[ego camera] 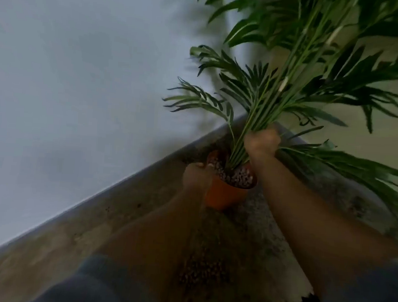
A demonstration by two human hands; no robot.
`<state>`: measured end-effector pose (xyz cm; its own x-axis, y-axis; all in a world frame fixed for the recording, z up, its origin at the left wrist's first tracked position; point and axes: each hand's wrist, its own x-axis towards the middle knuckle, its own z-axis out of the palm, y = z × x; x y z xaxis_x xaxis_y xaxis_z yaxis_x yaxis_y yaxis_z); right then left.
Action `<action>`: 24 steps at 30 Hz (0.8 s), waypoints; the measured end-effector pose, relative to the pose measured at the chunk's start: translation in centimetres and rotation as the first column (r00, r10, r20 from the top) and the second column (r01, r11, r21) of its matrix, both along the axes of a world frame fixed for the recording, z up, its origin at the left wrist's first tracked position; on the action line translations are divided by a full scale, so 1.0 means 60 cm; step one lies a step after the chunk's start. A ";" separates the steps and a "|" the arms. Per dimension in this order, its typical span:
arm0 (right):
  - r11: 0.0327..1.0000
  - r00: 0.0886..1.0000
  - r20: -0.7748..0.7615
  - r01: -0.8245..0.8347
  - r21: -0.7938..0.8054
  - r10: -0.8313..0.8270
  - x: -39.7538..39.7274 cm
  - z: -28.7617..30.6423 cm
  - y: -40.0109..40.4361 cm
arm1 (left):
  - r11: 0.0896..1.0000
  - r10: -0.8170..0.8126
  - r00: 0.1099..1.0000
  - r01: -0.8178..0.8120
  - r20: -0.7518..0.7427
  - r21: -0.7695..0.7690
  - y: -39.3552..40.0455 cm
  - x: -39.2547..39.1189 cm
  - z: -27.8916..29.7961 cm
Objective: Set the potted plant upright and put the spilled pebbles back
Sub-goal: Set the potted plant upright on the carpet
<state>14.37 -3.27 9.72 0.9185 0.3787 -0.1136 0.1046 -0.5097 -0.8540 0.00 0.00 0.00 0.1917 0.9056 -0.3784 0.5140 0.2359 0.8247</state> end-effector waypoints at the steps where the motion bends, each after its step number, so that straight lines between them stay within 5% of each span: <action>1: 1.000 1.000 -0.007 -0.008 0.004 0.008 0.004 -0.005 0.003 | 1.000 -0.019 1.000 0.019 -0.008 -0.019 -0.001 0.001 -0.008; 9: 0.998 0.999 0.019 -0.040 0.040 0.039 0.051 -0.062 0.031 | 0.990 -0.052 0.996 0.041 -0.079 -0.137 -0.010 0.009 -0.074; 17: 0.991 0.987 -0.133 -0.073 0.114 0.088 0.070 -0.073 0.030 | 0.984 -0.044 0.999 0.040 -0.019 -0.174 0.001 0.014 -0.091; 24: 0.980 0.989 -0.050 -0.130 0.151 0.139 0.045 -0.090 0.010 | 0.977 -0.088 0.996 0.084 -0.012 -0.198 0.011 -0.008 -0.114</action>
<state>17.07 -2.70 4.30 0.8512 0.5150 -0.1008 0.1104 -0.3634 -0.9251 -0.46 0.66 -6.85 0.2561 0.7930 -0.5528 0.5556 0.3472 0.7555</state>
